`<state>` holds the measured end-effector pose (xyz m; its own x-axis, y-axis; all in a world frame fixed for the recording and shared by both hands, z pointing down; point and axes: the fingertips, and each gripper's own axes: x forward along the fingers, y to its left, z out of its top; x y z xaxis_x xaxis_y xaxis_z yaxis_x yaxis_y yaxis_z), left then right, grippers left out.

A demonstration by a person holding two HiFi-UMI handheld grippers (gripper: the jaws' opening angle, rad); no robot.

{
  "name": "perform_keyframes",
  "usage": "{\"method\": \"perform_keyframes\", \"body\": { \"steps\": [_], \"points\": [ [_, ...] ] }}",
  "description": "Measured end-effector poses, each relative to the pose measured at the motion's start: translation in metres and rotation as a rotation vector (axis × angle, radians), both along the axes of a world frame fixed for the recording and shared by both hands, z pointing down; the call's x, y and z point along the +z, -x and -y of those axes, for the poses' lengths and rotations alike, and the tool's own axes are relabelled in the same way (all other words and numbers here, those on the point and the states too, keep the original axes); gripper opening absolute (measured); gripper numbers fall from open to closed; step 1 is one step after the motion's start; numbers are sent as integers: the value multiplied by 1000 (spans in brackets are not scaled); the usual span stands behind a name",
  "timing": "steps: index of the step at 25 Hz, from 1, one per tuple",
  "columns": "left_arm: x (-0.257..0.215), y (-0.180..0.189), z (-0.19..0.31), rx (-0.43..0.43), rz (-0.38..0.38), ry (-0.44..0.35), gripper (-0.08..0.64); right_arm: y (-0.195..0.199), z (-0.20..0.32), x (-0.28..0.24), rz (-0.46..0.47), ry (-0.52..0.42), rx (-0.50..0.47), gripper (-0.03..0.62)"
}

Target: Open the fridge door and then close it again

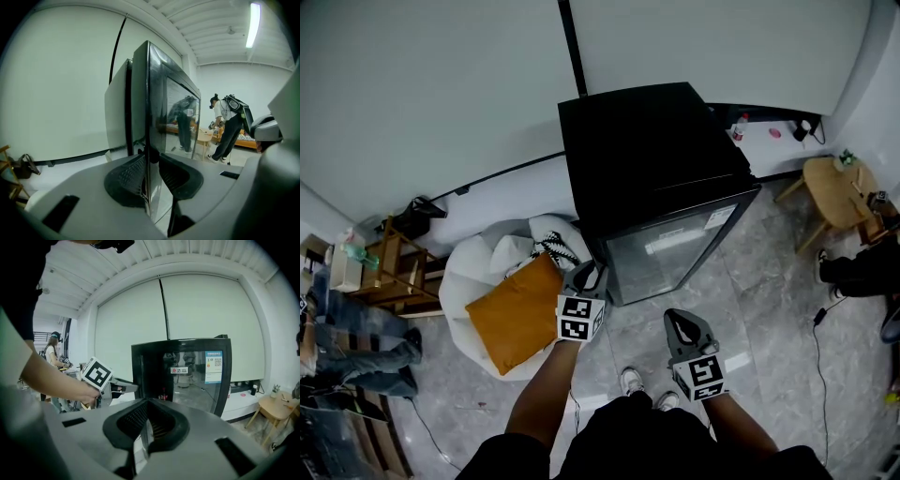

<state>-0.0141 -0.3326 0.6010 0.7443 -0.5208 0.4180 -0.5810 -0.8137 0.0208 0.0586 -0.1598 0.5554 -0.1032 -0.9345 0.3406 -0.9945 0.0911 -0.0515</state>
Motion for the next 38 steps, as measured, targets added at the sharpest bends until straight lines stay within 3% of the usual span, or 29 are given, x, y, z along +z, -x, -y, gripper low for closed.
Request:
{"method": "perform_keyframes", "body": {
  "steps": [5,21,38],
  "points": [
    [1,3,-29,-23,-28,-3,109,1,-5,-3,-15,-5,-4,18],
    [0,6,-87,-36,-15,13,89,9,-45,-14,-19,-20,-63,18],
    [-3,-10,-173,-152,-9,29,80,-30,-112,-23,-20,-35,-160,17]
  ]
}}
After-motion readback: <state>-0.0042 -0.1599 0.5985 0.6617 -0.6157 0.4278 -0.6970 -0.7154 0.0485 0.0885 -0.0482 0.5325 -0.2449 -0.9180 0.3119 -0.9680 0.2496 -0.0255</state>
